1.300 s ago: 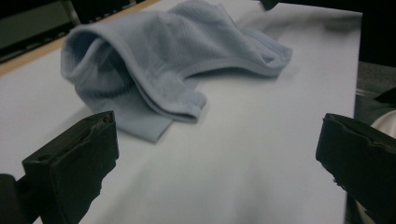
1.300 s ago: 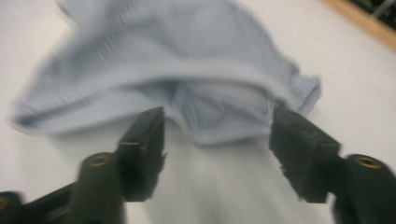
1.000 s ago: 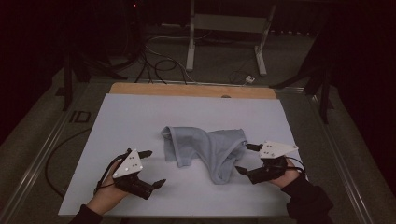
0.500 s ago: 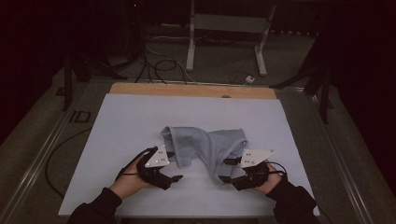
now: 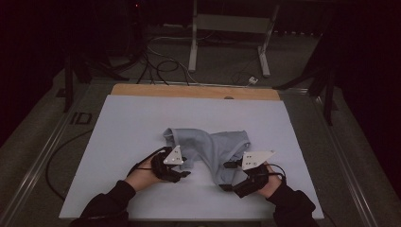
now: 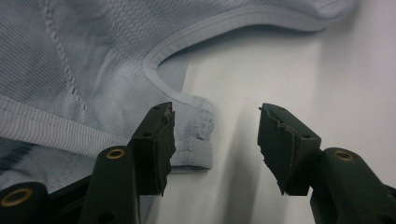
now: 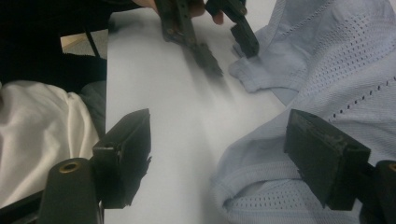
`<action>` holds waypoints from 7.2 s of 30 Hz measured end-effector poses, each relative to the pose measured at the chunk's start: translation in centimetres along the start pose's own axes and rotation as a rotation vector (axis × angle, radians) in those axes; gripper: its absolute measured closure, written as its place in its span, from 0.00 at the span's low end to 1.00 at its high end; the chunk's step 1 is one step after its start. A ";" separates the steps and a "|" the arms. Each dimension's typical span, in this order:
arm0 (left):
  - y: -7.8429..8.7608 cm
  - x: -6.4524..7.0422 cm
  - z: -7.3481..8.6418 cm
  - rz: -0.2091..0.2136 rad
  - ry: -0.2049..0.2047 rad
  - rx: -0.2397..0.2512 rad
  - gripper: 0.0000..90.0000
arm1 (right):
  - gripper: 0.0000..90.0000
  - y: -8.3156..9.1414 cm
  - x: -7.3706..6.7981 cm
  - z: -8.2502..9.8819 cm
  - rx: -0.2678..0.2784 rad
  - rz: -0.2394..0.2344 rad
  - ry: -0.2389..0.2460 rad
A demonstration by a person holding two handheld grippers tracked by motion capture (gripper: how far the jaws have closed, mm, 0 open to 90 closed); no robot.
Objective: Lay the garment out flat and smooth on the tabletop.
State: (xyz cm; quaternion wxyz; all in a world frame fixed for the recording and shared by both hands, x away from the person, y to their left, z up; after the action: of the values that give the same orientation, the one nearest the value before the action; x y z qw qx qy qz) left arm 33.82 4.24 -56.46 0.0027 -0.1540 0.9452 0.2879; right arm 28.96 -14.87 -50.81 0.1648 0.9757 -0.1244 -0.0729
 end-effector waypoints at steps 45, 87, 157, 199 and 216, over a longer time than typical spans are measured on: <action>2.1 -5.8 3.9 -0.234 0.350 -0.006 0.37 | 0.35 4.0 15.8 7.2 -0.043 0.447 -0.277; 5.2 -1.4 4.5 -0.075 0.379 -0.057 0.88 | 0.92 3.0 6.6 7.6 -0.178 0.349 -0.276; 2.8 2.9 2.3 0.129 0.037 -0.062 0.94 | 0.16 2.1 0.0 -1.1 0.107 0.045 -0.044; 5.5 2.6 -0.4 0.086 0.057 0.063 0.95 | 0.95 -4.4 -5.3 3.7 -0.244 -0.226 0.166; 7.8 0.7 -3.6 0.003 0.024 0.144 0.95 | 0.96 -0.9 -1.0 -4.0 -0.023 -0.035 0.193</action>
State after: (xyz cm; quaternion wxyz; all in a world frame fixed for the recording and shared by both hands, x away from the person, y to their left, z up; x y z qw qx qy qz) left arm 31.17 8.20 -49.29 0.0021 -0.1556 0.9636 0.2175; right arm 28.94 -12.59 -47.28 0.1862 0.9782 -0.0902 0.0173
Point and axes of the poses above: each handheld gripper's, and its own axes: y roughly backward along the jaws, z roughly out of its underside, x roughly to its right, the point moved 8 cm from there along -y, roughly forward along the jaws, and after that the axes turned 14 degrees about x, right-handed, at the moved point
